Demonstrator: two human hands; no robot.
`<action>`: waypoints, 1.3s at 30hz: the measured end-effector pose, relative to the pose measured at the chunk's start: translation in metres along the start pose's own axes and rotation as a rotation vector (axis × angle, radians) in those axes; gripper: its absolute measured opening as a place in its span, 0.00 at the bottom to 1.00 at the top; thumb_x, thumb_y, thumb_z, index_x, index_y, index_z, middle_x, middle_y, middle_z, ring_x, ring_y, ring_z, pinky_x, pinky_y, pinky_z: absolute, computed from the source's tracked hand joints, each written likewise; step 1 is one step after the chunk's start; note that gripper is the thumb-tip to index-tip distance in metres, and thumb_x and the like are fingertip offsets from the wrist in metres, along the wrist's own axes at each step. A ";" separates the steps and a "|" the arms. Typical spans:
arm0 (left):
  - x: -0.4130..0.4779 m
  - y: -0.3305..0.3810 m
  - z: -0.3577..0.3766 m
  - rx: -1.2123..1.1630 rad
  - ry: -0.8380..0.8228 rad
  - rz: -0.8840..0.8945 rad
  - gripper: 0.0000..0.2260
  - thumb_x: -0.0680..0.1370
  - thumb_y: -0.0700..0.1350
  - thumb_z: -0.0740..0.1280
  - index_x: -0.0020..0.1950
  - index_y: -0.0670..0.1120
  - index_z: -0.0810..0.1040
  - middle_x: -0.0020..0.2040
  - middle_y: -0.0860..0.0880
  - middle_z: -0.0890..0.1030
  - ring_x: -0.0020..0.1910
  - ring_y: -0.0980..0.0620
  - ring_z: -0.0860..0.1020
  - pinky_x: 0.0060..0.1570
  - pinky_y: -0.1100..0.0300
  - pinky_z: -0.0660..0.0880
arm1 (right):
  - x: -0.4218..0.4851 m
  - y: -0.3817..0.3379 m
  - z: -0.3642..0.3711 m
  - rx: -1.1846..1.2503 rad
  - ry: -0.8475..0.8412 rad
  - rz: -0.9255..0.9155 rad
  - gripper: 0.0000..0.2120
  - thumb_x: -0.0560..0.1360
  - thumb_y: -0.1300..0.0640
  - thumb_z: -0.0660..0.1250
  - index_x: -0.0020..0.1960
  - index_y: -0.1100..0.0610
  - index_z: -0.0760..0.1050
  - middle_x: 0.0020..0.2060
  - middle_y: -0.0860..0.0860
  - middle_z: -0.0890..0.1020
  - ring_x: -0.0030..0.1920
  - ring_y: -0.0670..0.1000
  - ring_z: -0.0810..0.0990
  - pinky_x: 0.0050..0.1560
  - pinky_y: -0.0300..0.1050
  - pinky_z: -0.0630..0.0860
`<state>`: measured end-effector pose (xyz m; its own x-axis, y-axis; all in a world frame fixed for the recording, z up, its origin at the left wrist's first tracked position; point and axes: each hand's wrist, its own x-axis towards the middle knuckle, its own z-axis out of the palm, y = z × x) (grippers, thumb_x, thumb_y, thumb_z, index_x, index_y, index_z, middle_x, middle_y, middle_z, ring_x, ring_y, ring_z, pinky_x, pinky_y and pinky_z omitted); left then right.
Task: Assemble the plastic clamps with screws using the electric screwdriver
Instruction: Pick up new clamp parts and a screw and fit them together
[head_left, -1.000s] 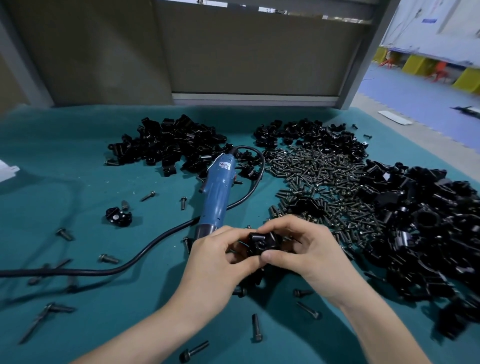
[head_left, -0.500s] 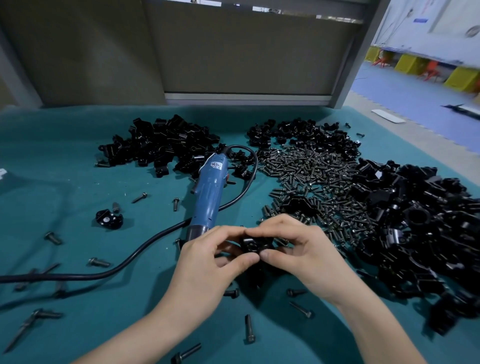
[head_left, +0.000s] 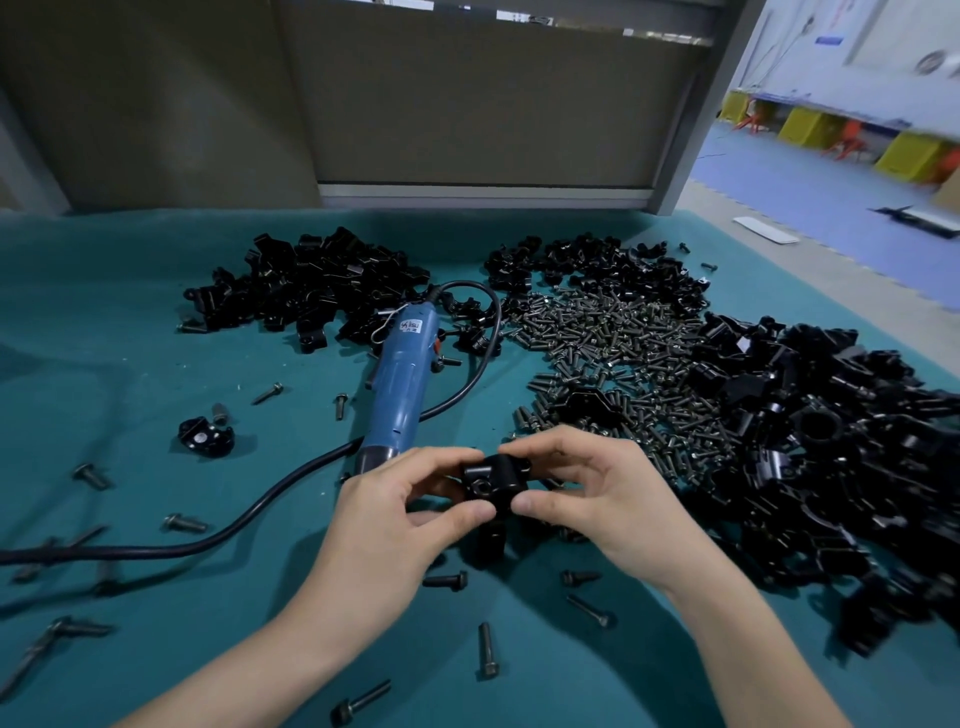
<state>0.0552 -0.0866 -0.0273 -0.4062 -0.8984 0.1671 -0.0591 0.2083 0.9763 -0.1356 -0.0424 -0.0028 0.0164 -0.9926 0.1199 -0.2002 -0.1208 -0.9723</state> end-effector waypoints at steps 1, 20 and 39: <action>0.000 0.000 0.000 -0.002 -0.004 -0.009 0.17 0.62 0.54 0.75 0.50 0.61 0.83 0.48 0.56 0.85 0.44 0.56 0.84 0.45 0.66 0.79 | 0.000 0.000 0.000 0.002 0.004 -0.005 0.20 0.68 0.71 0.75 0.48 0.47 0.83 0.47 0.47 0.85 0.50 0.45 0.83 0.48 0.37 0.78; -0.001 0.001 -0.001 0.022 -0.056 0.022 0.17 0.66 0.46 0.76 0.52 0.62 0.81 0.47 0.57 0.85 0.48 0.58 0.83 0.44 0.66 0.79 | -0.001 0.002 0.001 -0.064 0.027 -0.026 0.18 0.67 0.71 0.75 0.49 0.51 0.80 0.45 0.43 0.84 0.50 0.44 0.82 0.49 0.38 0.78; -0.006 0.001 -0.001 0.080 -0.043 0.042 0.17 0.69 0.46 0.76 0.50 0.66 0.80 0.44 0.62 0.83 0.32 0.55 0.83 0.37 0.69 0.76 | 0.101 -0.002 -0.077 -1.268 -0.082 0.152 0.08 0.77 0.64 0.67 0.54 0.57 0.82 0.52 0.52 0.84 0.55 0.51 0.80 0.63 0.48 0.73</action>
<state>0.0582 -0.0815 -0.0268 -0.4489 -0.8709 0.2002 -0.1133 0.2777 0.9540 -0.2095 -0.1421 0.0266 -0.0377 -0.9988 -0.0322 -0.9943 0.0407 -0.0986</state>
